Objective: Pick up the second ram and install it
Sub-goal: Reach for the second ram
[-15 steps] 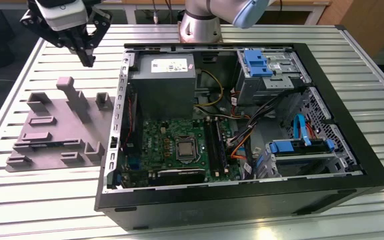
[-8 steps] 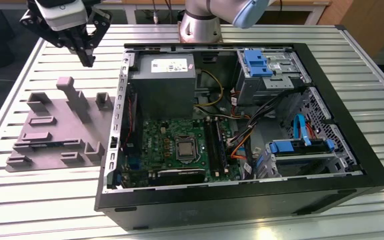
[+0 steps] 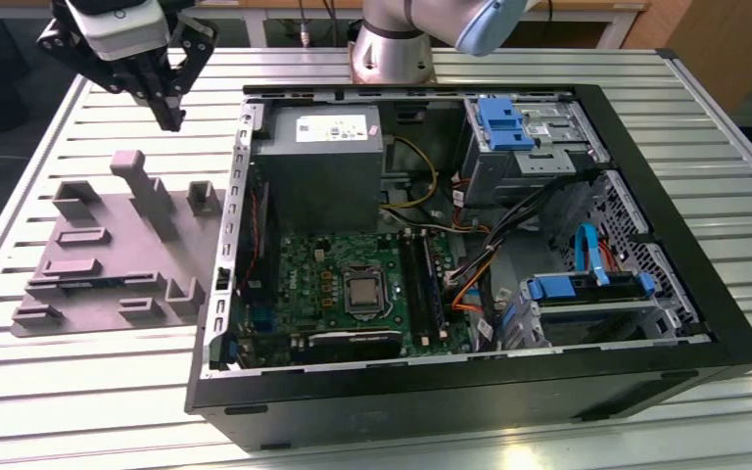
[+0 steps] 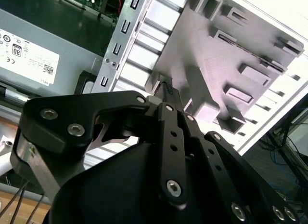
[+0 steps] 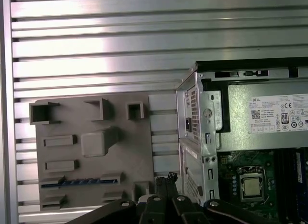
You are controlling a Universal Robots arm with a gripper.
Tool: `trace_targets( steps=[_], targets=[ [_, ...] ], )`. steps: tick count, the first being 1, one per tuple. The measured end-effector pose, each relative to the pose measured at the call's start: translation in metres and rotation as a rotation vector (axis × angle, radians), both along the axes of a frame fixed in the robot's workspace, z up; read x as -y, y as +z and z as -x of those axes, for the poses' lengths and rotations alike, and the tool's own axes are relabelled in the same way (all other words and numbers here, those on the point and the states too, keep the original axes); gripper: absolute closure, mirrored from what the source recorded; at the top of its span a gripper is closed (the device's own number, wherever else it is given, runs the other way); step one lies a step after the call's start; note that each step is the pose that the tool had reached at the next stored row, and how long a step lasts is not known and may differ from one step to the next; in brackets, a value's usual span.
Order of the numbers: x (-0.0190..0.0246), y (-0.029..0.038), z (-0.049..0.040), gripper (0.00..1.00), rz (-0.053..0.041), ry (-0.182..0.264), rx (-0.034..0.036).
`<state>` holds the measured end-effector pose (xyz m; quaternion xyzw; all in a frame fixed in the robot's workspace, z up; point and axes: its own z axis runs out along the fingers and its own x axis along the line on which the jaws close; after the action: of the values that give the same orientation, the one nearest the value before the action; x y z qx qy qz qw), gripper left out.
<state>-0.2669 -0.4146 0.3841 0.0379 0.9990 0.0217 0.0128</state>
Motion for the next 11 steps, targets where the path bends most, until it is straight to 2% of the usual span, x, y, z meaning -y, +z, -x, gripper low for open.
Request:
trace_targets(
  steps=[11],
  targets=[
    [0.0,0.0,0.017,0.89,0.0,0.0,0.0001]
  ],
)
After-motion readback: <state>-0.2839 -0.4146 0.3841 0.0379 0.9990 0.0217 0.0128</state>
